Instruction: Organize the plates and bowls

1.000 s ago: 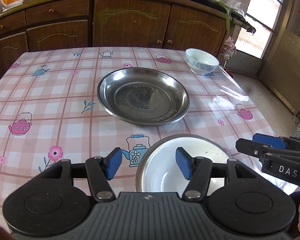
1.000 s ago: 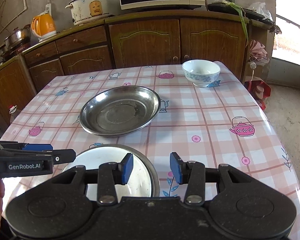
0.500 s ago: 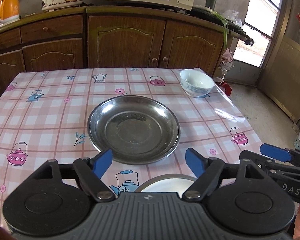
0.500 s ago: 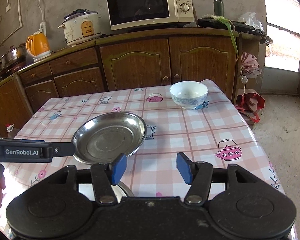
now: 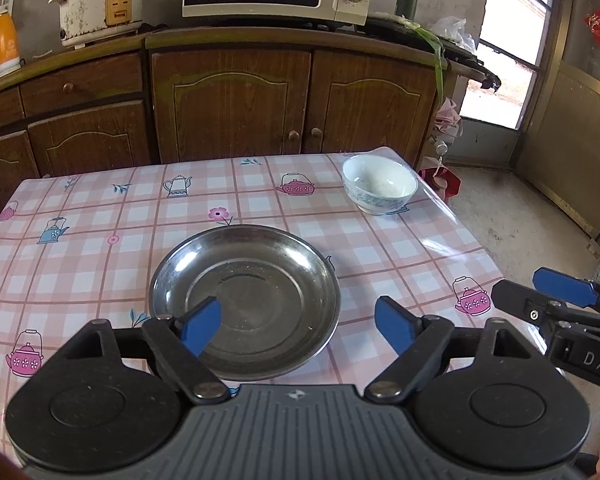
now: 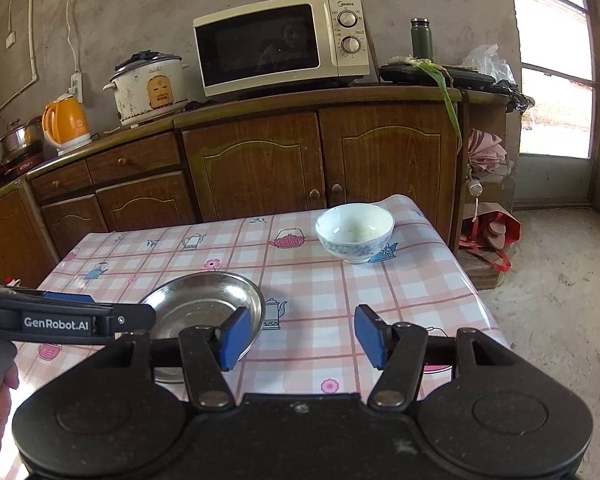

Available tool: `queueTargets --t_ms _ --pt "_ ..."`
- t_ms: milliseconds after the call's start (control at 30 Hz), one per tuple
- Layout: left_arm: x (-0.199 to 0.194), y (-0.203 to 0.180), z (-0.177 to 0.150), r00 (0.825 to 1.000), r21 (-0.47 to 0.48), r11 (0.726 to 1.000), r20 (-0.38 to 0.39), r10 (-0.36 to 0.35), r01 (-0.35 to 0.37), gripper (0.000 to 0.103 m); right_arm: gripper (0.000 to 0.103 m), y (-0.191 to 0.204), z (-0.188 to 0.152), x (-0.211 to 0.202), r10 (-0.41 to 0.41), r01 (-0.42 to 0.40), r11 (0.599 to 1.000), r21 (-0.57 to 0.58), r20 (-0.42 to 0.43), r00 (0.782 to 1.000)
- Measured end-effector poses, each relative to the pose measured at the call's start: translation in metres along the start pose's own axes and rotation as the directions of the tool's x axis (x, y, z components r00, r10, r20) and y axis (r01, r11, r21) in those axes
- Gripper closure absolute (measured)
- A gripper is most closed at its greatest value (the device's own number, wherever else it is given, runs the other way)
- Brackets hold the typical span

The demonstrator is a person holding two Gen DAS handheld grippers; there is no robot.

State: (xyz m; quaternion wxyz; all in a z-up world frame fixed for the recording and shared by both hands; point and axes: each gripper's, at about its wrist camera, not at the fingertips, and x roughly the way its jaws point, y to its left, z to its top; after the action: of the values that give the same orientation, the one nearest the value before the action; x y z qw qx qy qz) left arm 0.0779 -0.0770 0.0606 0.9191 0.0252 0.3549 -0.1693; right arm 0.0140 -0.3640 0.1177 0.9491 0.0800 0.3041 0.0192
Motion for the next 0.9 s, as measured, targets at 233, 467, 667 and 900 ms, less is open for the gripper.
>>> queueTargets --t_ms 233,467,667,900 --pt "0.017 -0.010 0.013 1.000 0.020 1.000 -0.007 -0.004 0.004 0.016 0.033 -0.018 0.013 0.011 -0.004 0.004 1.000 0.014 0.016 1.000" --pt "0.039 -0.015 0.037 1.000 0.023 1.000 -0.003 0.005 -0.005 0.015 0.032 -0.042 0.030 0.028 -0.020 0.018 0.998 0.059 0.036 0.999" --pt "0.066 -0.018 0.057 1.000 0.014 1.000 0.000 0.010 -0.010 0.015 0.032 -0.066 0.047 0.051 -0.042 0.039 0.996 0.083 0.039 0.998" --pt "0.109 -0.025 0.079 1.000 0.025 1.000 -0.016 0.013 -0.013 0.015 0.032 -0.091 0.063 0.097 -0.051 0.046 0.992 0.118 0.033 0.998"
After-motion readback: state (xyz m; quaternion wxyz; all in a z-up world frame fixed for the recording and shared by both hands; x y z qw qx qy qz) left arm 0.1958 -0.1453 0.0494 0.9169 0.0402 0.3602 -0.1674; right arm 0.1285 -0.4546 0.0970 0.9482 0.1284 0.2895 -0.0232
